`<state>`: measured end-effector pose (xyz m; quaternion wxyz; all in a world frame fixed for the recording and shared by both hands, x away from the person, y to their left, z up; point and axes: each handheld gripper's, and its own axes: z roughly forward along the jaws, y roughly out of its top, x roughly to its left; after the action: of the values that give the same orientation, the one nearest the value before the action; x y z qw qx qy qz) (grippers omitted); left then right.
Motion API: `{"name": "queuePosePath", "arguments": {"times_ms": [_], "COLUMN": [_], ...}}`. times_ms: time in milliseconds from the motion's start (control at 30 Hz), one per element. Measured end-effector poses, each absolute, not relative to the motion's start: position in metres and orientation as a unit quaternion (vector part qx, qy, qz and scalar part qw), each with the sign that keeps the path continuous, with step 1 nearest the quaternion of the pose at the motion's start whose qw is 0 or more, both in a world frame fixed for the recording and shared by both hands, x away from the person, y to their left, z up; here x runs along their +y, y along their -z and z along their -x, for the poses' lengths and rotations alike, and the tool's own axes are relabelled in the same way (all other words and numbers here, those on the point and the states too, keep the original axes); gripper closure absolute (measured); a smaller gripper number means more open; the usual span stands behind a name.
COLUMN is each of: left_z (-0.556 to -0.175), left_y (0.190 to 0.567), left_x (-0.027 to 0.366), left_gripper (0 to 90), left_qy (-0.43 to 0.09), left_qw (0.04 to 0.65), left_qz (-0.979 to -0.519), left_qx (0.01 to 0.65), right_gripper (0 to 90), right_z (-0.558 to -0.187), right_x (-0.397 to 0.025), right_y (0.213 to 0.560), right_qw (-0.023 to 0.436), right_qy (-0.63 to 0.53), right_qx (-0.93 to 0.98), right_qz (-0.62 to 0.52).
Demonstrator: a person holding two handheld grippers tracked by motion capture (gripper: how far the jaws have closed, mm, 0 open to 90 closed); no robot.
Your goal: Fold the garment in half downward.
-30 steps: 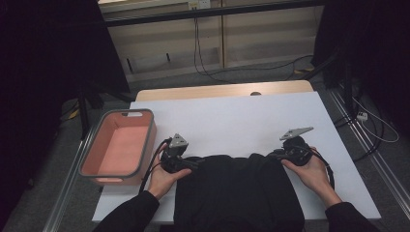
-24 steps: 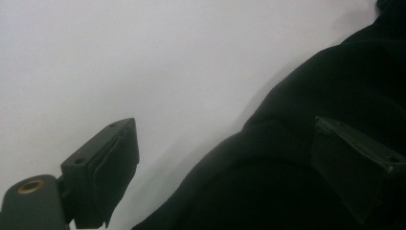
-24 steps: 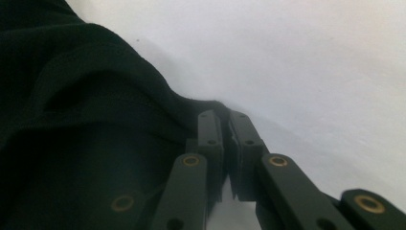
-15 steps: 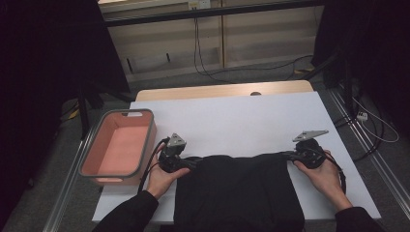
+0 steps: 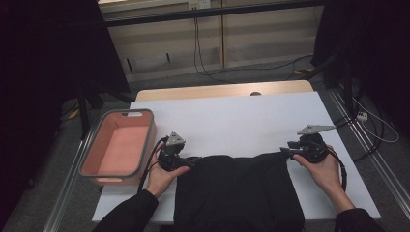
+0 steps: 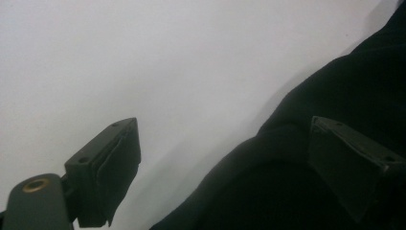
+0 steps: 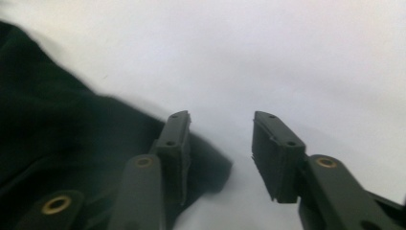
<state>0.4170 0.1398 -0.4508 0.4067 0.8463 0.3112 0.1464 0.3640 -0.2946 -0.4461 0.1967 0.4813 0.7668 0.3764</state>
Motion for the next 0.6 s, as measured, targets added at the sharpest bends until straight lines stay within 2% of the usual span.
{"name": "queuePosePath", "arguments": {"times_ms": [100,433,600], "left_z": [-0.418,-0.418,-0.420], "left_y": [0.451,0.450,0.450], "left_x": [0.141,0.144,0.147], "left_gripper": [11.7,11.9,15.6], "left_qy": [-0.147,-0.142,-0.130], "left_qw": [0.408,0.405,0.412], "left_qz": [-0.845,-0.845,-0.840], "left_qx": [0.313,0.320,0.328], "right_gripper": [65.7,65.5,66.2], "right_z": [-0.370,-0.372,-0.371], "right_x": [-0.297,-0.299,-0.300], "right_y": [0.447,0.463,0.465], "right_qw": [0.198,0.171,0.152], "right_qy": [-0.378,-0.343,-0.354], "right_qx": [0.763,0.778,0.778], "right_qz": [-0.486,-0.498,-0.496]}}
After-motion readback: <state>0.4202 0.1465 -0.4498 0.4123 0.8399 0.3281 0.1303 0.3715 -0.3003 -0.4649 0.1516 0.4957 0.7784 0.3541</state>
